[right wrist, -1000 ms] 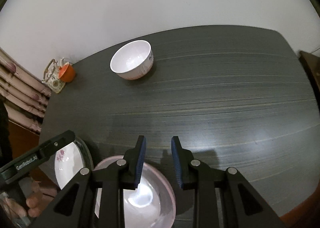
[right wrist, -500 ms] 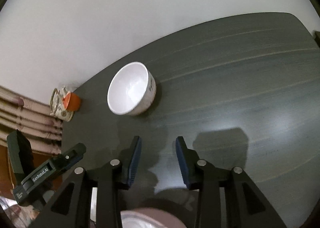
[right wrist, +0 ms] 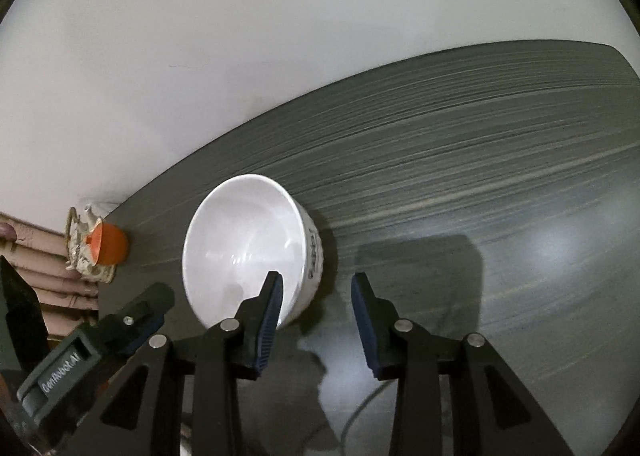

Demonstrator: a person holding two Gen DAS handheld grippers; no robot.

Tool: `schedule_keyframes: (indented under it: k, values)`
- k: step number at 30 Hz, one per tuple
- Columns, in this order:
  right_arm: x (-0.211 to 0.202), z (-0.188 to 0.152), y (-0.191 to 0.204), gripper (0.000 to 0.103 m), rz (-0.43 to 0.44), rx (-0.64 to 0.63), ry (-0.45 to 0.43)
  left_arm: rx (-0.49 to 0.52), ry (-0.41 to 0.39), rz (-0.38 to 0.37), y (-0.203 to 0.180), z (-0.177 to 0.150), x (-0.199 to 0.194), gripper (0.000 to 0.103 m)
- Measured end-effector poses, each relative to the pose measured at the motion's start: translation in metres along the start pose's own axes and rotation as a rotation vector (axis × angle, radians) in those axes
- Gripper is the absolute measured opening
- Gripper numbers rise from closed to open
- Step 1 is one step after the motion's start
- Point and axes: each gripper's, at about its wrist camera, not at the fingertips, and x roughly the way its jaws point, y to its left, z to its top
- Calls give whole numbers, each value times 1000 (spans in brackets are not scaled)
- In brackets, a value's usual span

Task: Organize plates and bowls
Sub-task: 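Move the left tool to the white bowl with a pink base, then grasp the rim of the pink-based white bowl with the left tool, then lift the white bowl with the left tool and carry it over the pink bowl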

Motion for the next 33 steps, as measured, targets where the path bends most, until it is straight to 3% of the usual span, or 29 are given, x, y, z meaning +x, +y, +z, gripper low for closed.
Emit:
schedule_keyframes:
  k: [4, 6, 8, 10, 13, 22, 33]
  values:
    - [10, 3, -1, 36, -25, -18, 1, 20, 23, 18, -3, 4, 21, 58]
    - [14, 4, -1, 35, -29, -13, -1, 26, 30, 29, -4, 3, 29, 46]
    - [18, 3, -2, 21, -18, -7, 9, 36, 47, 34, -4, 2, 36, 37]
    - [20, 1, 0, 18, -2, -2, 13, 37, 66, 32, -3, 1, 42, 21]
    - [17, -2, 3, 17, -14, -12, 7, 42, 64, 3, -3, 0, 41, 13]
    - [-23, -22, 20, 15, 17, -24, -6, 110, 32, 48, -19, -20, 2, 13]
    - [-127, -77, 47, 14, 82, -111, -83, 188, -106, 88, -44, -72, -117, 13]
